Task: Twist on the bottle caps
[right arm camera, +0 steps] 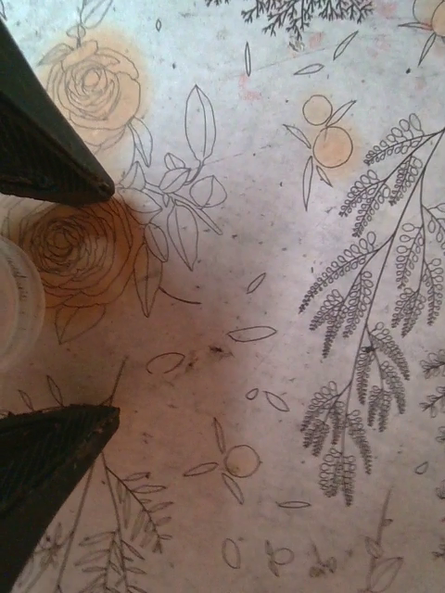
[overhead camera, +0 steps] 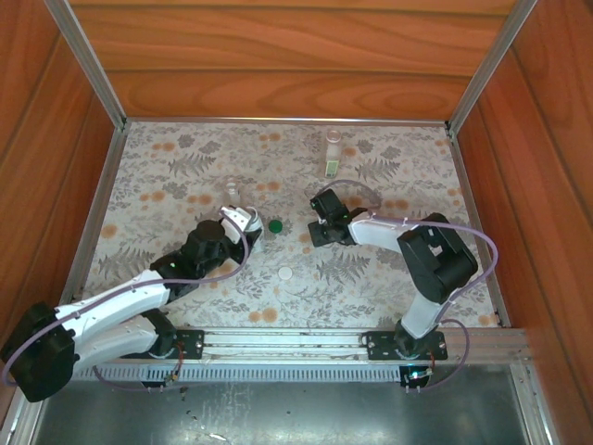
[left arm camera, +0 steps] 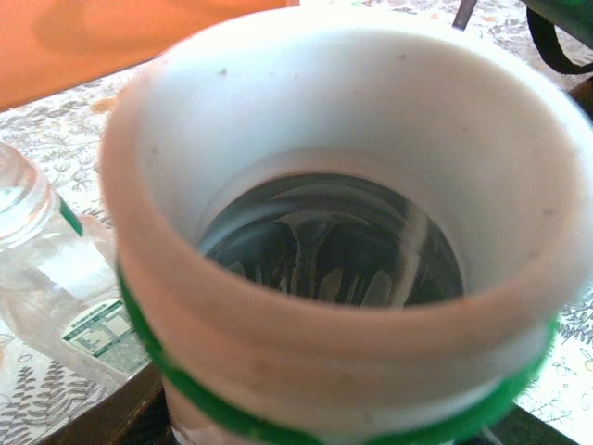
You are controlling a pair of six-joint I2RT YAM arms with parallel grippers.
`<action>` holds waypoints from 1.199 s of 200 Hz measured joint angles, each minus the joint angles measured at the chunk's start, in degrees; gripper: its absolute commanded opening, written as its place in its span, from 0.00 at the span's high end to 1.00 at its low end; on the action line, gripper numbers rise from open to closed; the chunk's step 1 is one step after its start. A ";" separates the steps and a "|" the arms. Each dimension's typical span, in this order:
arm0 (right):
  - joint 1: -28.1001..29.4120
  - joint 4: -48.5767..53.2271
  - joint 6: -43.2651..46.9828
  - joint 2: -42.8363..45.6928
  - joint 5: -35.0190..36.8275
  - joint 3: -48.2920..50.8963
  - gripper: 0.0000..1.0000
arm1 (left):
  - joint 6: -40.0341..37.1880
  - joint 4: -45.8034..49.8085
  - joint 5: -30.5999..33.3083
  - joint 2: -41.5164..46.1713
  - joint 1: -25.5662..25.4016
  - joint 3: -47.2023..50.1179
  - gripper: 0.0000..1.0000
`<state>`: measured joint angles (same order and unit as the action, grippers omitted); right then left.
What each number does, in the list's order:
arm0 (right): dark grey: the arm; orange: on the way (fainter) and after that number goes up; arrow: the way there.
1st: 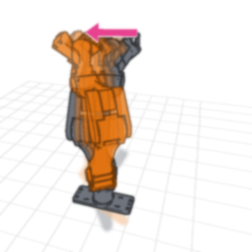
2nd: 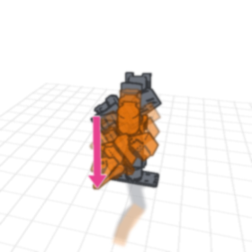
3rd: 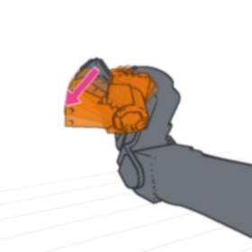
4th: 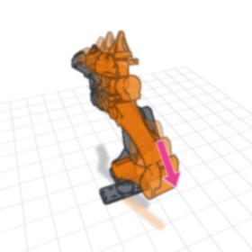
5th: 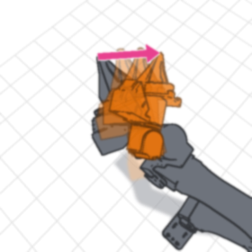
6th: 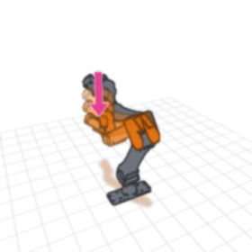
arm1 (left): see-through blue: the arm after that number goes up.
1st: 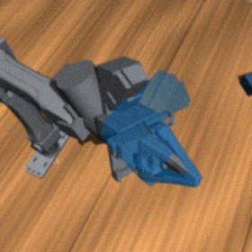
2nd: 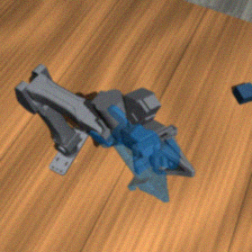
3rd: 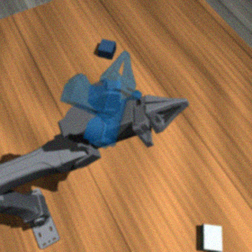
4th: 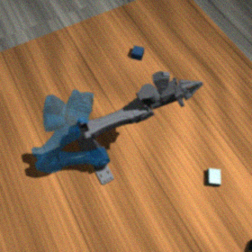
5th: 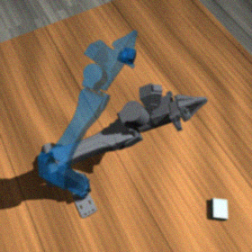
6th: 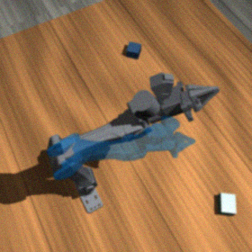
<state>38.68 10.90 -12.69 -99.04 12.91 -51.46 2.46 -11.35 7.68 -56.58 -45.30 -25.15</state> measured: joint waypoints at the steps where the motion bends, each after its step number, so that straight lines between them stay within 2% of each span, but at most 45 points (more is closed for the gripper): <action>1: 0.02 -0.02 -0.02 0.04 -0.04 0.04 0.30 | -0.02 0.00 -0.02 -0.04 0.00 0.02 0.47; 21: 1.16 -0.39 1.79 0.68 -1.22 0.15 0.21 | -0.04 -0.50 -0.07 0.20 0.00 0.39 0.47; 35: 2.75 -1.11 3.52 0.44 -2.14 -0.81 0.19 | -0.04 -0.98 0.13 1.36 0.00 1.36 0.47; 94: 8.24 -5.14 8.57 -7.74 -6.16 -12.11 0.20 | 0.85 -1.09 1.49 6.25 0.00 5.33 0.47; 125: 8.61 -5.33 9.68 -13.18 -7.56 -16.98 0.27 | 1.07 -1.14 1.64 6.29 0.00 5.64 0.47; 171: 8.63 -4.39 10.47 -17.14 -7.32 -20.22 0.43 | 1.53 -1.11 1.64 5.33 0.00 5.64 0.47; 200: 8.63 -4.26 10.32 -17.16 -5.99 -20.15 0.47 | 1.88 -1.14 1.38 4.79 0.02 5.62 0.47; 240: 8.39 -4.04 9.11 -15.19 -2.95 -17.55 0.49 | 2.16 -2.69 -0.79 1.51 0.02 4.98 0.47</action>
<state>47.07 6.85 -3.57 -114.24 9.96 -69.01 4.62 -14.04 6.90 -55.07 -45.28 -20.16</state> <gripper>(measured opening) 0.516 0.528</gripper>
